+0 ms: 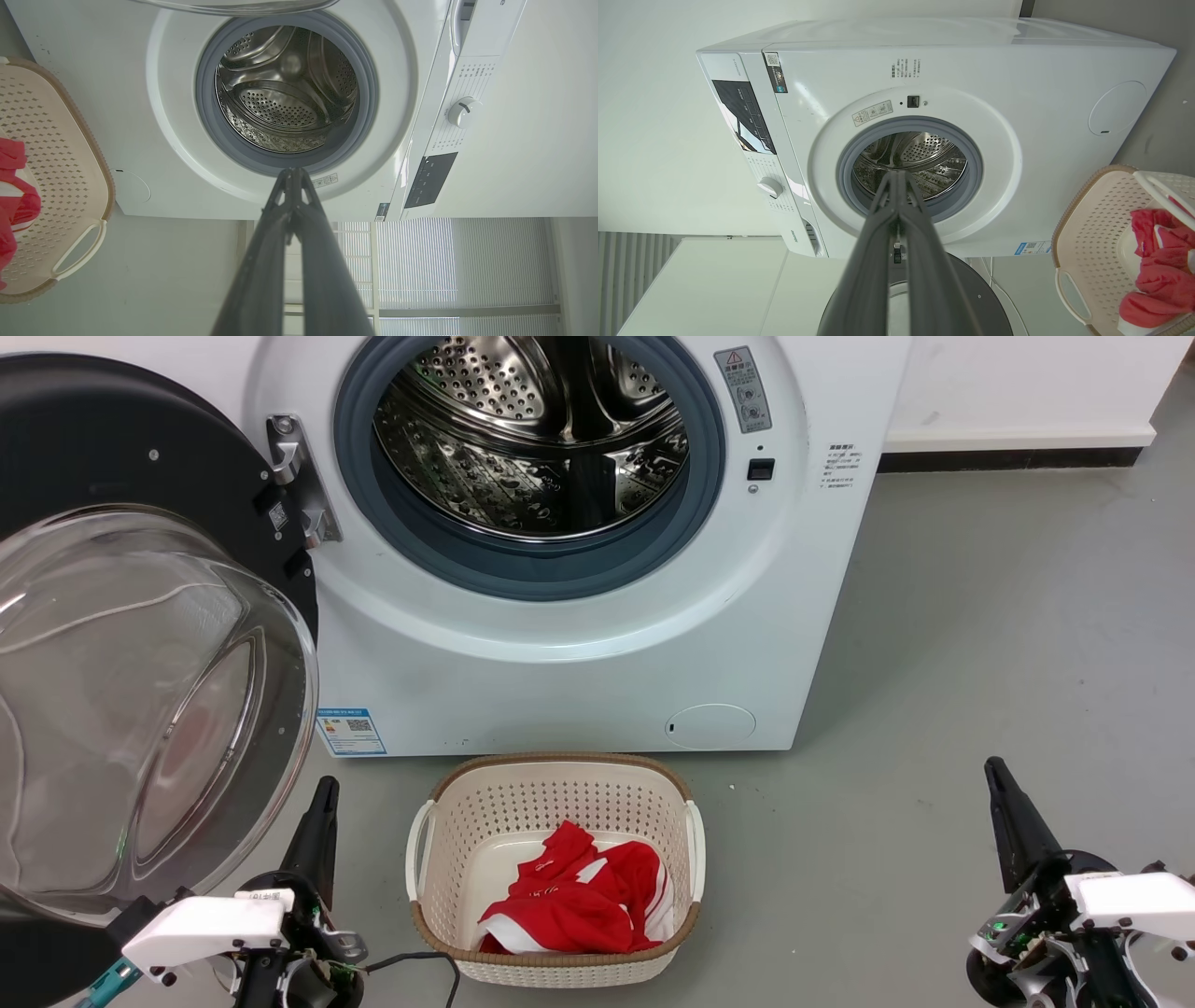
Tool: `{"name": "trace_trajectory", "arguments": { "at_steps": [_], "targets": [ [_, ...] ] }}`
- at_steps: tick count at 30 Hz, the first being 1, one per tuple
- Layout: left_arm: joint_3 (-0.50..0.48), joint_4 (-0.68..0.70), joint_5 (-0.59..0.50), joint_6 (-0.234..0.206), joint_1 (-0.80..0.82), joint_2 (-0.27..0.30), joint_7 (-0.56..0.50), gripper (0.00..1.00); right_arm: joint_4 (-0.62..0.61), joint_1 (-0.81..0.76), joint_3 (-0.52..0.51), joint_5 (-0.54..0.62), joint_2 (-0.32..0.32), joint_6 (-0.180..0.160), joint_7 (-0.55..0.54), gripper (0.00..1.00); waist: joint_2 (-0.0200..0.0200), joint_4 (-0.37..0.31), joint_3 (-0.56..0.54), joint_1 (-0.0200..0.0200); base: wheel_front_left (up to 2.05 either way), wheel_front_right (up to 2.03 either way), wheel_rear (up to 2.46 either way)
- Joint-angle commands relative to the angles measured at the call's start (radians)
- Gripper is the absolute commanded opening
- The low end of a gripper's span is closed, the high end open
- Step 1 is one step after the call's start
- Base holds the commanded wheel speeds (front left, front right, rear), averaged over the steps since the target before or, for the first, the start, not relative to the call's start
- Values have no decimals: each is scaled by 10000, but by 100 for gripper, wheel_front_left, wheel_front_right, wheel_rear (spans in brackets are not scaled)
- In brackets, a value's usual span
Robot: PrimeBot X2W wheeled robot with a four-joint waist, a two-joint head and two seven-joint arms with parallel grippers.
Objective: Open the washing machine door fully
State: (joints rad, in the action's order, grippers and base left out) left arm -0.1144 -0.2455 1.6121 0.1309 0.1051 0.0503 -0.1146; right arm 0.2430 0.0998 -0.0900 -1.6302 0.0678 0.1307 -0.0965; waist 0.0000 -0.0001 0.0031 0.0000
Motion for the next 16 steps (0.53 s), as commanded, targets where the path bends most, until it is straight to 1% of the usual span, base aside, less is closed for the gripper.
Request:
{"name": "trace_trajectory", "arguments": {
  "at_steps": [1, 16],
  "targets": [
    [-36, -6, 11, 26, 63, -22, -31, 0, 25, 134, -26, -26, -13, 0, -6, 0, 0, 1, 0, 0, 0, 0, 0],
    [-34, -4, 13, 26, 63, -22, -30, 0, 27, 137, -67, 24, -46, 0, -55, 0, 0, 1, 0, 0, 0, 0, 0]
  ]
}}
